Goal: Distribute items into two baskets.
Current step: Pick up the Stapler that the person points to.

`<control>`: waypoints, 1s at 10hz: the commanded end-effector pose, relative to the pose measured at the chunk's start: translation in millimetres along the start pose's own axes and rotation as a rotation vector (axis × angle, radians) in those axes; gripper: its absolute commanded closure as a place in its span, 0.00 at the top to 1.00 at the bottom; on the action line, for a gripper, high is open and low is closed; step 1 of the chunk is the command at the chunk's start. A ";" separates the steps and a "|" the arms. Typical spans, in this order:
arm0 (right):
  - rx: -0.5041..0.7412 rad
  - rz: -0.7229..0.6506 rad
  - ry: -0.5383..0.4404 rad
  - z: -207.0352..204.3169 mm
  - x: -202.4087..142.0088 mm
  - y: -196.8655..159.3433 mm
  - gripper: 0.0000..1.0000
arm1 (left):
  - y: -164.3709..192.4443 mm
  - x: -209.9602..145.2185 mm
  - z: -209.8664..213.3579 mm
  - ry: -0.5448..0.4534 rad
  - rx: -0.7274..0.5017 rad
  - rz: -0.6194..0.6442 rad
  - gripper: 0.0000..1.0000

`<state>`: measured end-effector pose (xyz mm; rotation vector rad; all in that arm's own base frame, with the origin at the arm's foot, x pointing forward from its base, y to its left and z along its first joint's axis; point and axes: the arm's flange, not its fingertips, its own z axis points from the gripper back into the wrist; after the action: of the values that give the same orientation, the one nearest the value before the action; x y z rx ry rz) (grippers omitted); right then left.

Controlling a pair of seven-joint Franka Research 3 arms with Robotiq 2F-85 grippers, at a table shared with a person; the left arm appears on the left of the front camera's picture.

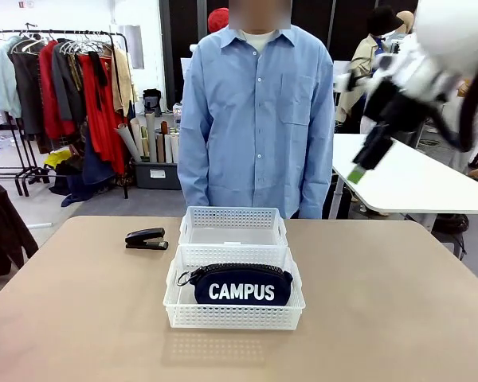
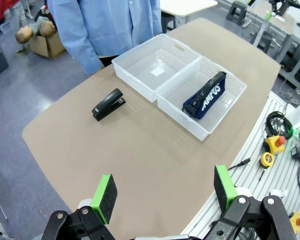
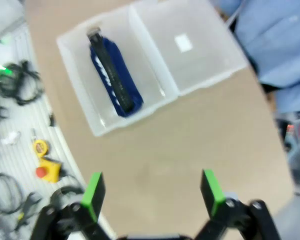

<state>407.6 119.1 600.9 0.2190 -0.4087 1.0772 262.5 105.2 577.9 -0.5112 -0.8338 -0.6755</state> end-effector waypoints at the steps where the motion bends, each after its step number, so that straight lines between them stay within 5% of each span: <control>1: 0.040 -0.052 -0.076 22.9 -40.5 -22.6 1.00 | -0.6 0.1 0.2 -0.014 -0.015 -0.011 1.00; 5: 0.133 -0.209 -0.262 70.0 -132.3 -51.6 1.00 | -0.6 0.1 0.2 -0.014 -0.015 -0.011 1.00; 10: 0.152 -0.251 -0.341 64.7 -199.2 -45.0 1.00 | -0.6 0.1 0.2 -0.014 -0.015 -0.011 1.00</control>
<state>361.2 -84.0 580.0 0.5501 -0.5384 0.8039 262.4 105.2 578.0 -0.5108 -0.8337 -0.6755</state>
